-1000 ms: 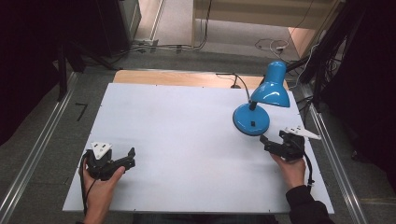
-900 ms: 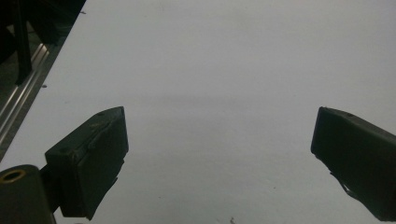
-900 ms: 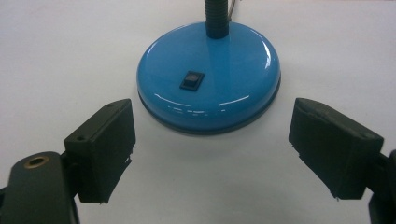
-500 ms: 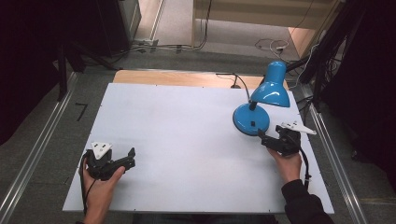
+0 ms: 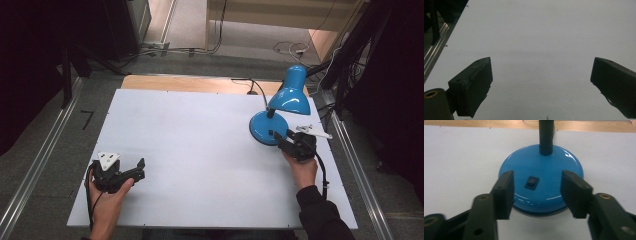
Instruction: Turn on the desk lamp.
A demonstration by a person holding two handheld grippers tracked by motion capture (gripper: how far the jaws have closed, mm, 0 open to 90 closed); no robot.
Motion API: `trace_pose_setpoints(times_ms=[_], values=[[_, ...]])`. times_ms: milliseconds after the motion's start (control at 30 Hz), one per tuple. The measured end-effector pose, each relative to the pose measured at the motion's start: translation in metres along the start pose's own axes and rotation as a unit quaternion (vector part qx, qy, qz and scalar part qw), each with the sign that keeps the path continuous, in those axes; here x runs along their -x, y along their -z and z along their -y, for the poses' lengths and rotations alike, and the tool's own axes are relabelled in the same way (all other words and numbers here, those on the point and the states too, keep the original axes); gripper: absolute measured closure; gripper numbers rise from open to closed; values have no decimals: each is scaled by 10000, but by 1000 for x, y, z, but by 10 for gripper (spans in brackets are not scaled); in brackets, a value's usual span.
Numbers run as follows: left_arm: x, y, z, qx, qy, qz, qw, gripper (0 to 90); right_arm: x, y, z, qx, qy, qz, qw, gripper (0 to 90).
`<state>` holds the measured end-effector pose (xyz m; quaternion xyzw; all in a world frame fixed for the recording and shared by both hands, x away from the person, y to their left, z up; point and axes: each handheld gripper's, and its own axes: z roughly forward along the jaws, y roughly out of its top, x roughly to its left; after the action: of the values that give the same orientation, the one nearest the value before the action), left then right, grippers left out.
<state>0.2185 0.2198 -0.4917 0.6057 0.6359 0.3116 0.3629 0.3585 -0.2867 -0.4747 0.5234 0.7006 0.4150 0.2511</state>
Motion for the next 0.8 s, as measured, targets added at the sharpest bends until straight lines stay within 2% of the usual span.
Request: trace_pose_setpoints(times_ms=[133,500,800], values=[[0,0,0,-6,11,5,10000,47,-3,-7,0,-40,24,-3,10000,638],[0,-1,0,-28,9,22,10000,48,-4,-28,-3,-164,5,49,9999,871],[-1,0,0,-16,29,45,10000,50,-7,-37,-6,-184,32,60,9998,874]])
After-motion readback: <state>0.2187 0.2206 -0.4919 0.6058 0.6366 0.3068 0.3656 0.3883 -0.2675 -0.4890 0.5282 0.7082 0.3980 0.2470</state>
